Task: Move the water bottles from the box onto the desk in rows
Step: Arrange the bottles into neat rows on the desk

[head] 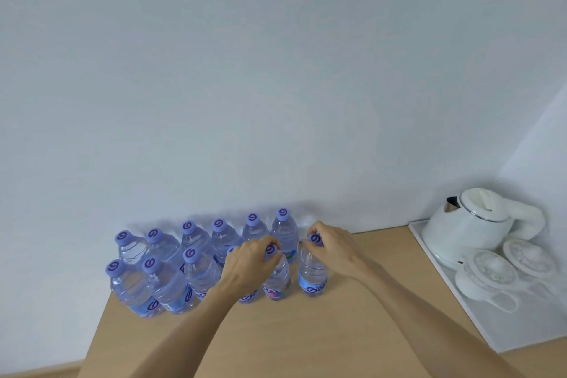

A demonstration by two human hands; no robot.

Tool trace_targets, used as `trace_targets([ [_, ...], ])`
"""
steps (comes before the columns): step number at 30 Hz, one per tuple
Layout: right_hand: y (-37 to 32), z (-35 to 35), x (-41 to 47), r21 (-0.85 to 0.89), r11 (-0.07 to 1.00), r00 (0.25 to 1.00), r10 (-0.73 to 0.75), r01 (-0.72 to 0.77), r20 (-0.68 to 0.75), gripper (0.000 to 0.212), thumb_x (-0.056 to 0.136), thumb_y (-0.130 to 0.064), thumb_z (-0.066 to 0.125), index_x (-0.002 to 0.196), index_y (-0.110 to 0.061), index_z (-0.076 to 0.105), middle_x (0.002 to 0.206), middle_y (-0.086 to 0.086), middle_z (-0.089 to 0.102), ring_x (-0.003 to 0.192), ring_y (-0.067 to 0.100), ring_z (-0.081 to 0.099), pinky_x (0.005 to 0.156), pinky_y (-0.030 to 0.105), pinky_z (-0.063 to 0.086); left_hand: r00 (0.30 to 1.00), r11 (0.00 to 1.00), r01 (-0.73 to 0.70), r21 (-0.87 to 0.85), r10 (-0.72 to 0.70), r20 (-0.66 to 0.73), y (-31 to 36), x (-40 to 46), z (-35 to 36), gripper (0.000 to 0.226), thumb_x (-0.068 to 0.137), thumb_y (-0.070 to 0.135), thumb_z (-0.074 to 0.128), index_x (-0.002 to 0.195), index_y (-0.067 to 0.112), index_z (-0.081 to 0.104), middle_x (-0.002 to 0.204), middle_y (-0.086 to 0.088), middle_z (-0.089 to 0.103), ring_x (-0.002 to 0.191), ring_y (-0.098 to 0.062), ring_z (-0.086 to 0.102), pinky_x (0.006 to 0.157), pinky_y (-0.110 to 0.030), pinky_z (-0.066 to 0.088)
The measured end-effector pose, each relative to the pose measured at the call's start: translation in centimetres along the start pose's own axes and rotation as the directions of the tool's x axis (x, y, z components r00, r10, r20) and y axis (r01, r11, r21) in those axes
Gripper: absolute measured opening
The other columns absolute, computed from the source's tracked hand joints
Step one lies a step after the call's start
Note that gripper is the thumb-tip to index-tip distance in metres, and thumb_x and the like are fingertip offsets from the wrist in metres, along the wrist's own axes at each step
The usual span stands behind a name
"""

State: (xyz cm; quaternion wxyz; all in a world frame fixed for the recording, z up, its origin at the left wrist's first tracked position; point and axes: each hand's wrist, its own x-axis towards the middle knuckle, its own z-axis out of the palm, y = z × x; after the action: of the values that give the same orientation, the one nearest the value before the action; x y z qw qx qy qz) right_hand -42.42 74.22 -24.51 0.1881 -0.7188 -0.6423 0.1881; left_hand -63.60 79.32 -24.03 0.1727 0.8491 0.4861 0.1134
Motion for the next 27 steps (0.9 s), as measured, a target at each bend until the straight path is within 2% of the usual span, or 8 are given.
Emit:
trace_targets([
  [6,-0.8,0.5,1.1,0.005,1.000,1.000,-0.011,0.011,-0.004,0.029,0.093,-0.049,0.055,0.104,-0.022,0.052,0.095,-0.006,0.066,0.082,0.017,0.060,0.071,0.032,0.049,0.999,1.000,-0.021,0.012,0.020,0.044,-0.5,1.1,0.0,0.016,0.090,0.044,0.048,0.102,0.036,0.055,0.084,0.010,0.062,0.074,-0.017,0.058,0.062,-0.034,0.049],
  [9,-1.3,0.7,1.4,0.015,1.000,0.999,-0.001,0.000,0.046,0.032,0.090,-0.052,0.057,0.103,-0.023,0.051,0.093,-0.009,0.063,0.082,0.016,0.059,0.069,0.030,0.048,0.991,1.000,-0.003,-0.031,0.007,0.135,-0.6,1.8,-0.6,0.018,0.092,0.038,0.049,0.107,0.033,0.055,0.072,0.008,0.052,0.069,-0.017,0.054,0.061,-0.033,0.046],
  [12,-1.7,0.5,1.4,0.085,0.996,0.993,0.024,-0.033,0.112,0.041,0.085,-0.062,0.060,0.102,-0.026,0.052,0.084,-0.014,0.058,0.074,0.010,0.057,0.062,0.025,0.045,0.973,0.999,-0.034,-0.001,0.033,0.229,-0.7,2.3,-1.2,0.022,0.095,0.035,0.046,0.116,0.031,0.051,0.079,0.006,0.054,0.071,-0.019,0.056,0.062,-0.033,0.046],
  [14,-1.6,0.3,1.3,0.157,0.985,0.993,0.057,-0.073,0.104,0.043,0.083,-0.067,0.059,0.099,-0.027,0.052,0.073,-0.013,0.057,0.064,0.008,0.054,0.057,0.024,0.042,0.970,0.999,-0.033,-0.011,0.035,0.239,-0.8,2.1,-1.5,0.026,0.095,0.035,0.047,0.121,0.030,0.049,0.074,0.007,0.054,0.064,-0.016,0.053,0.058,-0.031,0.044],
  [18,-1.0,-0.5,1.3,0.150,0.981,0.992,0.114,-0.120,0.045,0.039,0.086,-0.067,0.053,0.095,-0.030,0.053,0.067,-0.004,0.065,0.064,0.016,0.061,0.062,0.033,0.049,0.976,0.986,0.027,-0.165,0.010,0.219,-1.2,1.3,-2.2,0.027,0.096,0.035,0.049,0.122,0.030,0.045,0.081,-0.004,0.068,0.052,-0.017,0.060,0.053,-0.029,0.052],
  [21,-1.2,-1.3,1.7,0.115,0.987,0.993,0.113,-0.111,-0.014,0.037,0.088,-0.067,0.049,0.094,-0.031,0.054,0.066,0.000,0.065,0.064,0.016,0.061,0.063,0.034,0.047,0.987,0.961,0.040,-0.274,0.005,0.160,-1.4,0.5,-3.0,0.024,0.098,0.030,0.051,0.121,0.027,0.048,0.085,0.003,0.069,0.046,-0.009,0.059,0.048,-0.017,0.045],
  [24,-1.6,-1.8,2.5,0.111,0.990,0.995,0.092,-0.087,-0.043,0.035,0.090,-0.065,0.046,0.094,-0.031,0.054,0.061,-0.008,0.057,0.061,0.011,0.055,0.064,0.032,0.043,0.998,0.958,0.042,-0.283,-0.029,0.052,-2.2,-0.4,-3.6,0.023,0.097,0.032,0.053,0.120,0.029,0.054,0.082,0.011,0.066,0.054,-0.002,0.056,0.061,-0.026,0.051],
  [27,-2.7,-1.9,3.4,0.138,0.989,0.996,0.056,-0.046,-0.066,0.033,0.091,-0.063,0.047,0.092,-0.031,0.054,0.057,-0.008,0.055,0.056,0.009,0.053,0.060,0.029,0.041,0.996,0.944,0.079,-0.322,-0.088,-0.012,-3.2,-1.4,-4.5,0.019,0.096,0.031,0.054,0.114,0.031,0.059,0.080,0.012,0.064,0.053,-0.003,0.054,0.055,-0.025,0.046],
])
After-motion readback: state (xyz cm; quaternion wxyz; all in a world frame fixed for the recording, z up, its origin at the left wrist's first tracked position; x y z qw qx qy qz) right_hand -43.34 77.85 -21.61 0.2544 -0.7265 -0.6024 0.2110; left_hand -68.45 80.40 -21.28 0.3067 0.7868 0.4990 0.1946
